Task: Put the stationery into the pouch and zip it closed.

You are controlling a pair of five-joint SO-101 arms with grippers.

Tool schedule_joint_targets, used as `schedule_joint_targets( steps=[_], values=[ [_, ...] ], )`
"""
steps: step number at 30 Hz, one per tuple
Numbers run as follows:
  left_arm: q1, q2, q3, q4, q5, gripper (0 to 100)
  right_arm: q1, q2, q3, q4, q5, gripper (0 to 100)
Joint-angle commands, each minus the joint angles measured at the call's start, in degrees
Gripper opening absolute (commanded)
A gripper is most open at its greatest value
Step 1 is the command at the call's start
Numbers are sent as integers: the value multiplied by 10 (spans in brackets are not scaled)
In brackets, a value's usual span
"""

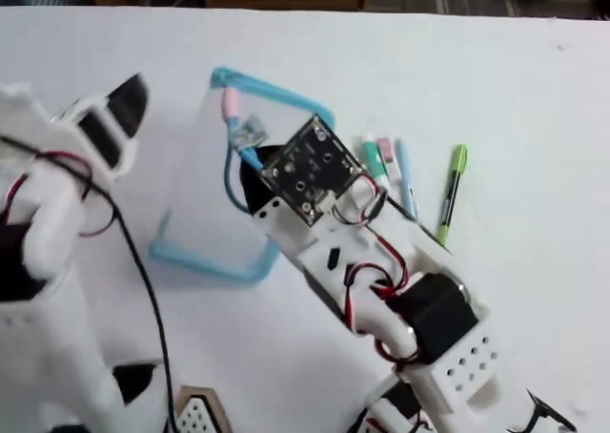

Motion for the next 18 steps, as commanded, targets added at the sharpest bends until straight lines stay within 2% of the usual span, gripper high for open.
schedule_joint_targets(
  steps=[1, 11, 15, 18],
  values=[
    [36, 44, -61, -7, 5, 264, 0, -20, -4, 0, -3, 17],
    [60, 212, -243, 16, 2, 264, 0, -38, -4, 12, -4, 17],
    [116, 272, -324, 71, -91, 263, 0, -39, -4, 24, -5, 17],
    [133, 312, -388, 128, -120, 264, 0, -44, -4, 28, -5, 17]
  ],
)
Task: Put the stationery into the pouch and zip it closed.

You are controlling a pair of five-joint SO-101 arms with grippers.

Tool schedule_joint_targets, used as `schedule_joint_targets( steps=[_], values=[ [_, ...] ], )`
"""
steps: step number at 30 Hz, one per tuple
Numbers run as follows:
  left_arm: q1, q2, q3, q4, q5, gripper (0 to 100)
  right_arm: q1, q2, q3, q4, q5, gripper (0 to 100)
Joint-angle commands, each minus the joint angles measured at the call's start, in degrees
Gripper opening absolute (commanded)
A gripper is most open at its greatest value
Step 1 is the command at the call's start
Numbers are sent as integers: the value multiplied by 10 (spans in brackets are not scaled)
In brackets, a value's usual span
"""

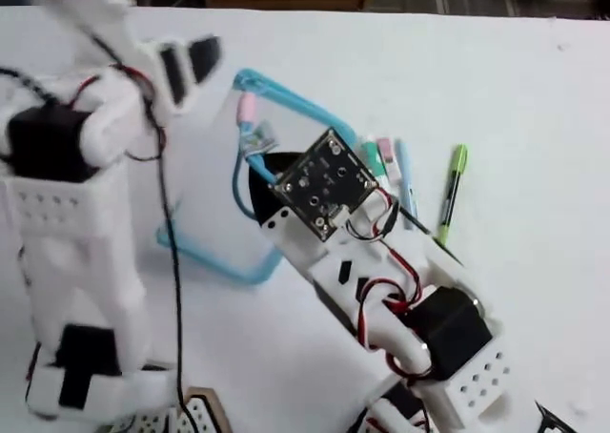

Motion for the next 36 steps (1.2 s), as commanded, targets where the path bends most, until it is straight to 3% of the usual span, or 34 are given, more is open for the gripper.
schedule_joint_targets(
  steps=[1, 11, 21, 29, 36],
  values=[
    [16, 38, -87, 54, -30, 264, 0, -12, -4, 1, -5, 17],
    [18, 123, -160, 86, -39, 264, 0, -12, -3, 23, -5, 17],
    [21, 127, -155, 45, -40, 264, 0, -12, -3, 36, -5, 17],
    [67, 130, -152, 23, -53, 264, -1, -12, -3, 36, -5, 17],
    [53, 208, -147, 20, -74, 262, -25, -12, -3, 37, -5, 17]
  ],
)
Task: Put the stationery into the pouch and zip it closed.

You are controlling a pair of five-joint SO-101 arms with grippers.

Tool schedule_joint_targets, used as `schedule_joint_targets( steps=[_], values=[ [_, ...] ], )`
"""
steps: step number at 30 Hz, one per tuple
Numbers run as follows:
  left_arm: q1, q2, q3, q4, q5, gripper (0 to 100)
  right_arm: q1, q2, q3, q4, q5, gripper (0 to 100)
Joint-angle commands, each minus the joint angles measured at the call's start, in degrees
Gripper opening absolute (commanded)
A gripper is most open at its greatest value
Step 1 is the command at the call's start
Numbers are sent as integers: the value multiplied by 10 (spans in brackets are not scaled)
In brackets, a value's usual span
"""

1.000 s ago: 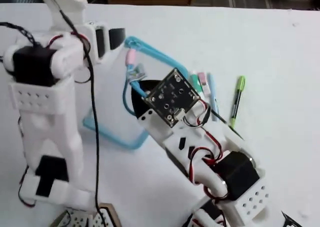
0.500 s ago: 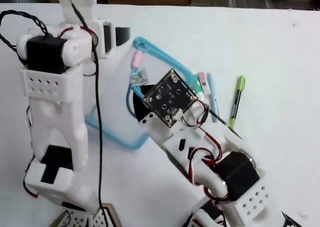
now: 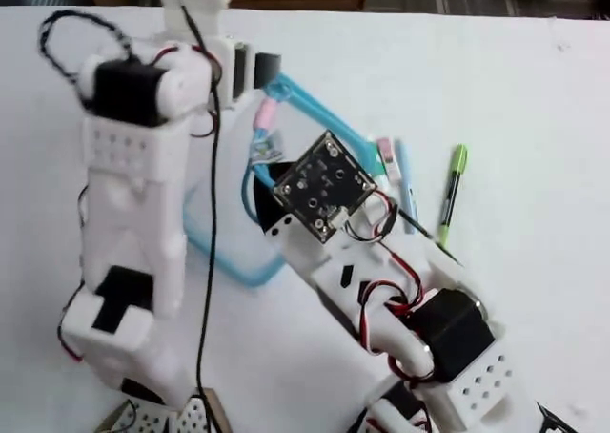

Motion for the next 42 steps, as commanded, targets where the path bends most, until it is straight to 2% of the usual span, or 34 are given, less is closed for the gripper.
schedule_joint_targets(
  steps=[1, 9, 11, 16, 21, 25, 29, 35, 42],
  values=[
    [-12, 23, -10, -11, -4, 262, -22, -9, -3, 3, -5, 17],
    [-13, 44, -9, -13, -6, 260, -27, -8, -3, 2, -4, 17],
    [-13, 46, -5, -9, -32, 253, -26, -8, -3, 2, -4, 17],
    [-17, 47, -6, 24, -74, 159, -25, -8, -3, 3, -3, 17],
    [-44, 47, -4, 56, -76, 103, -25, -9, -4, 22, -3, 17],
    [-71, 43, -8, 63, -76, 21, -24, -26, -4, 44, -2, 17],
    [-91, 37, -2, 65, -74, 23, 0, -59, -4, 56, -1, 17],
    [-85, -60, 75, 65, -54, 23, 92, -103, -4, 109, 0, 17],
    [-46, -197, 196, 49, -40, 23, 103, -147, -4, 133, 0, 17]
  ],
)
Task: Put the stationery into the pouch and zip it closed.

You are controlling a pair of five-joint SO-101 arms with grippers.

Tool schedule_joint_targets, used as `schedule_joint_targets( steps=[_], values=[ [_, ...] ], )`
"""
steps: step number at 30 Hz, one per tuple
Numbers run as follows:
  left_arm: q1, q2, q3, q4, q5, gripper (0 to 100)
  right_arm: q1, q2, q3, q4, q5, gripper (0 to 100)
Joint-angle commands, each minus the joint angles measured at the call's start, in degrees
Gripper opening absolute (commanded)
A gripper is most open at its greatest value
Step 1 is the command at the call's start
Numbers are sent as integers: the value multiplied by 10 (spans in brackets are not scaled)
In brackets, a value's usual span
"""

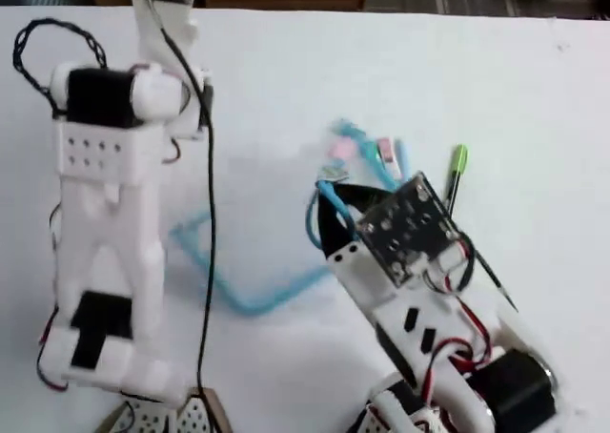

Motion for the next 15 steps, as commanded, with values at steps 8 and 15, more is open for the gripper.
schedule_joint_targets(
  steps=[8, 15],
  values=[
    [-3, -95, 20, -12, 48, 60, 4, -11, -4, 0, 0, 17],
    [-124, -98, 20, -8, 75, 124, 3, 12, -4, -132, 0, 17]
  ],
)
